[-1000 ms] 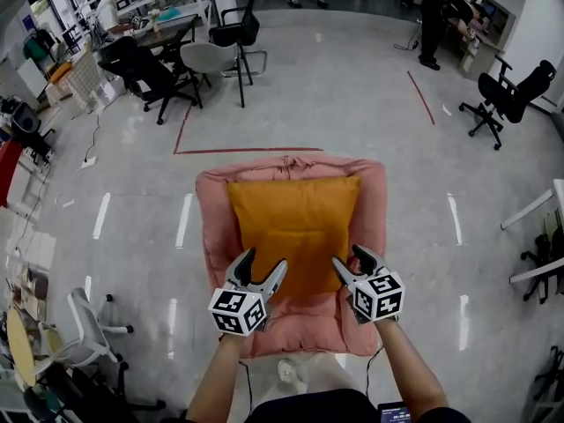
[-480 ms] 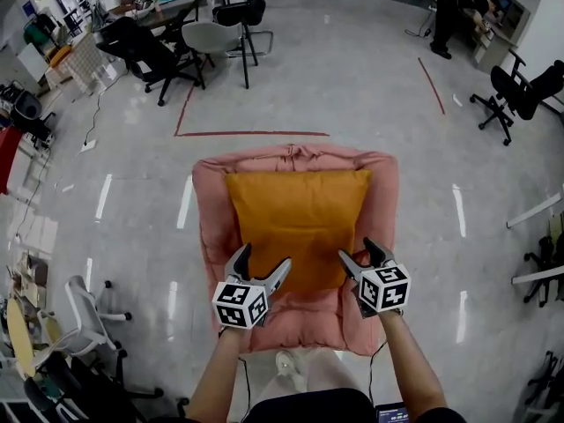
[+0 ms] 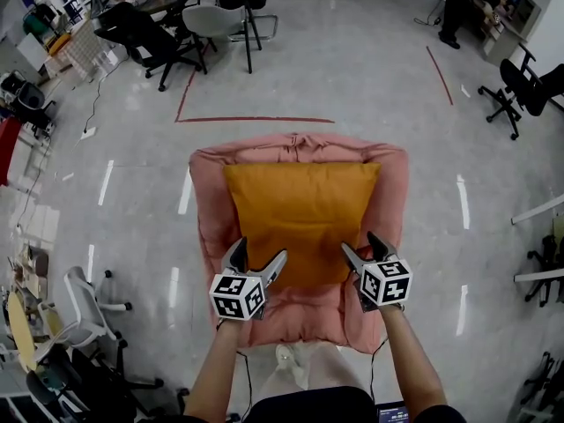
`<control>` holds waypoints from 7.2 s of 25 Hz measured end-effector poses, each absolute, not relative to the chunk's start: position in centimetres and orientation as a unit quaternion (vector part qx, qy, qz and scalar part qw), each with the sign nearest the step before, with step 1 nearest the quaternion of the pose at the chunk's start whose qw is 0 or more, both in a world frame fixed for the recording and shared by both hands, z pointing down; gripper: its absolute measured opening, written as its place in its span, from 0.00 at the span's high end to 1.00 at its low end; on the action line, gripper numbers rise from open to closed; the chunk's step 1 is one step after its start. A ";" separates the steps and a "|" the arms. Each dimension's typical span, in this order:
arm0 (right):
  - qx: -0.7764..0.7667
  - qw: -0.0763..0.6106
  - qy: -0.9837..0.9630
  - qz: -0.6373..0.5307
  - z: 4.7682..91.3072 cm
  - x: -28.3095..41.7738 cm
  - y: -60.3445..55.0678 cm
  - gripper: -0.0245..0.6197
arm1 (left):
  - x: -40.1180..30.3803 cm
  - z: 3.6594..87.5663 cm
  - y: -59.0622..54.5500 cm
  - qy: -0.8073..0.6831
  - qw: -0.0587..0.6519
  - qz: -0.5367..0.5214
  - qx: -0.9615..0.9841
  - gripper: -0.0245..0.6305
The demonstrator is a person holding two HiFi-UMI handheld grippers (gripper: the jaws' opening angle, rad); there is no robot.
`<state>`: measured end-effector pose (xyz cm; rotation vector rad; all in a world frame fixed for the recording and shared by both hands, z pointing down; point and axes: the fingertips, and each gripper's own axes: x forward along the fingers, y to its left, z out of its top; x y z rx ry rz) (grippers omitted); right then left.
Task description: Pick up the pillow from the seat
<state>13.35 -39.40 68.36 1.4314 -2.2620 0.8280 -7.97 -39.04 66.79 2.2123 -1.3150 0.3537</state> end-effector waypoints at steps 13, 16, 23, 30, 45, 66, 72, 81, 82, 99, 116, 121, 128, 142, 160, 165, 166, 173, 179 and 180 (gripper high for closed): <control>0.499 0.193 -0.793 0.292 71.4 13.4 -42.3 0.47 | -8.9 70.5 -41.7 -0.498 0.273 0.162 0.807 0.29; 0.498 0.195 -0.792 0.296 72.1 13.4 -42.7 0.47 | -9.0 71.3 -42.2 -0.500 0.275 0.166 0.804 0.28; 0.497 0.201 -0.789 0.301 73.4 13.1 -44.4 0.44 | -9.3 72.8 -44.0 -0.502 0.268 0.185 0.802 0.28; 0.499 0.206 -0.782 0.313 74.7 12.9 -45.5 0.41 | -10.3 73.1 -44.5 -0.521 0.269 0.180 0.790 0.28; 0.503 0.204 -0.776 0.321 76.2 13.1 -47.1 0.34 | -11.7 74.2 -47.2 -0.530 0.268 0.181 0.784 0.20; 0.474 0.215 -0.802 0.293 76.3 11.7 -47.7 0.51 | -9.8 75.5 -48.5 -0.481 0.306 0.167 0.805 0.40; 0.471 0.213 -0.807 0.285 76.2 11.0 -47.1 0.67 | -9.2 75.4 -47.6 -0.477 0.314 0.171 0.803 0.55; 0.458 0.211 -0.815 0.288 75.8 10.4 -46.5 0.79 | -9.0 75.2 -47.1 -0.471 0.315 0.174 0.806 0.63; 0.457 0.210 -0.815 0.288 75.7 10.4 -46.4 0.79 | -9.0 75.2 -47.0 -0.470 0.314 0.175 0.806 0.64; 0.462 0.180 -0.818 0.293 72.8 9.6 -43.5 0.79 | -9.7 72.5 -43.7 -0.465 0.310 0.165 0.813 0.64; 0.477 0.158 -0.828 0.250 66.1 8.5 -39.1 0.79 | -10.5 65.8 -38.7 -0.464 0.277 0.126 0.832 0.66; 0.480 0.146 -0.833 0.231 63.2 8.0 -37.8 0.79 | -11.0 63.0 -37.3 -0.464 0.260 0.111 0.839 0.66; 0.486 0.135 -0.838 0.210 59.7 8.0 -35.4 0.79 | -11.0 59.5 -34.9 -0.465 0.236 0.098 0.847 0.66; 0.497 0.112 -0.844 0.169 52.9 7.2 -29.4 0.79 | -11.8 52.9 -28.9 -0.464 0.200 0.068 0.860 0.66; 0.519 0.070 -0.843 0.126 45.1 5.3 -21.2 0.78 | -13.7 44.4 -21.0 -0.458 0.139 0.042 0.877 0.65; 0.522 0.059 -0.843 0.117 43.6 4.5 -19.0 0.78 | -14.6 42.6 -19.0 -0.455 0.126 0.039 0.881 0.65; 0.523 0.058 -0.843 0.117 43.4 4.4 -18.4 0.78 | -14.7 42.4 -18.5 -0.455 0.124 0.039 0.881 0.65; 0.526 0.052 -0.842 0.111 42.7 4.4 -16.1 0.78 | -14.7 41.5 -16.2 -0.453 0.120 0.035 0.883 0.65; 0.527 0.052 -0.842 0.103 41.8 4.9 -15.2 0.77 | -14.2 40.7 -15.2 -0.452 0.117 0.030 0.884 0.65; 0.527 0.051 -0.842 0.102 41.6 4.9 -15.0 0.77 | -14.1 40.5 -15.0 -0.453 0.116 0.029 0.884 0.65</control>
